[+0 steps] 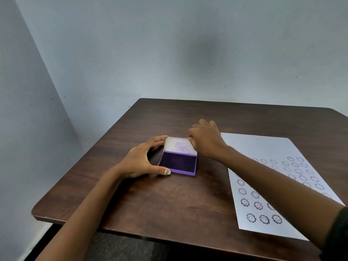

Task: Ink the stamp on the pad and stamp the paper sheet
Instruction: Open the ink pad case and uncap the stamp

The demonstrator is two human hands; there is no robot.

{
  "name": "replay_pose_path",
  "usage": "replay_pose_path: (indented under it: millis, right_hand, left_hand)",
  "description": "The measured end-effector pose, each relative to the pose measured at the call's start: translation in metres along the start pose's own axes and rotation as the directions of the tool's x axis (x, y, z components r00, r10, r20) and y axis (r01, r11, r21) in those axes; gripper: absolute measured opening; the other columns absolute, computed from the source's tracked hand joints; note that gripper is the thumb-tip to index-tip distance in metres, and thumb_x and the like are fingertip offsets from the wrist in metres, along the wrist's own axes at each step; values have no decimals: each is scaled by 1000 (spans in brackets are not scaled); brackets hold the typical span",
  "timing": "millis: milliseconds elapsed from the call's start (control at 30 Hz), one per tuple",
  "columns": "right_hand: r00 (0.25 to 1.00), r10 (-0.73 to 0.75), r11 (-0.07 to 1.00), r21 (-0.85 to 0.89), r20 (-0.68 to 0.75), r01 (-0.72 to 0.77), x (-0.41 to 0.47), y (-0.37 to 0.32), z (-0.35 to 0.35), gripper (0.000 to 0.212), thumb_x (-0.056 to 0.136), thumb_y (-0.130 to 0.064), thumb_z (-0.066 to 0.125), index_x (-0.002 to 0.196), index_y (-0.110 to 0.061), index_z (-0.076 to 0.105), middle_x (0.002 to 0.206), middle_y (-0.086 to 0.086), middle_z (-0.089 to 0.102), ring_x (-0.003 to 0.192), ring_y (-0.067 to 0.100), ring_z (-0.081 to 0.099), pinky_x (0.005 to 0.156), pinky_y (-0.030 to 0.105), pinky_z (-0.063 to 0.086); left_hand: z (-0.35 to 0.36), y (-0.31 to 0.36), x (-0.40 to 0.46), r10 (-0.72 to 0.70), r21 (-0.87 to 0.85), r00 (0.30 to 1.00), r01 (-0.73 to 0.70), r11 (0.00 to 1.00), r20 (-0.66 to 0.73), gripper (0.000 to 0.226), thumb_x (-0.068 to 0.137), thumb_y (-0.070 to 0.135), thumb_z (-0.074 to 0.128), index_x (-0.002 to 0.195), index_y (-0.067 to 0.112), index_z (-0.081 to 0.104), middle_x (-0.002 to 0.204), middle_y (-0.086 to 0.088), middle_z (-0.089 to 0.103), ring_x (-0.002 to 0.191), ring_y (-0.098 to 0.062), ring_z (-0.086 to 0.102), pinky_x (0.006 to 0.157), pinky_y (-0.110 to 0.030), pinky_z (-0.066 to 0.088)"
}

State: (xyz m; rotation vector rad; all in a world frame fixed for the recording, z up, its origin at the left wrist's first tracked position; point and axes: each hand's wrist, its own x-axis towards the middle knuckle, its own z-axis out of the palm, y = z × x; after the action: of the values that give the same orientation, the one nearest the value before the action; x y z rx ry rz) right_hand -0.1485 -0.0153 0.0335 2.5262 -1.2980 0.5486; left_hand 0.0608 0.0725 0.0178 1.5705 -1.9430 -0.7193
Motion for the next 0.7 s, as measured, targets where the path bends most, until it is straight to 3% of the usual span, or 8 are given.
replay_pose_path:
  millis: [200,367,500,700]
  right_hand:
    - [999,-2,999,-38,50,4,-1,2,5,19,89,-22,49,91,-11,65,98,5,67,95,19,48,86,36,35]
    - [999,1,999,-49,-33,-3,1,10,-8,25,89,-29,46,96,-16,67,100,4,64,100,23,47,75,35,26]
    - [989,142,987,78,-49,-138,-2,31,-26,27,89,-33,47,96,-19,69,104,5,66,101,26,51,79,36,34]
    - [953,302,887,361,20,-288,-30,64,-29,39,96,-37,33,106,-10,60,112,11,65,99,27,57,86,41,44]
  left_hand:
    - [0,-2,0,38,43,999,-38,998,-2,88,51,62,77,130,52,40,137,23,48,127,-2,42,110,-39,35]
    - [-1,-2,1,22,90,1000,-23,996,5,83,49,68,72,126,55,43,133,27,45,125,-1,40,108,-30,33]
    - [0,-1,0,16,89,1000,-16,996,-3,79,47,69,70,121,58,46,123,35,41,119,4,37,103,-23,29]
    - [1,-2,0,17,97,1000,-16,995,-12,81,47,71,70,123,56,46,129,27,44,124,-1,39,107,-28,31]
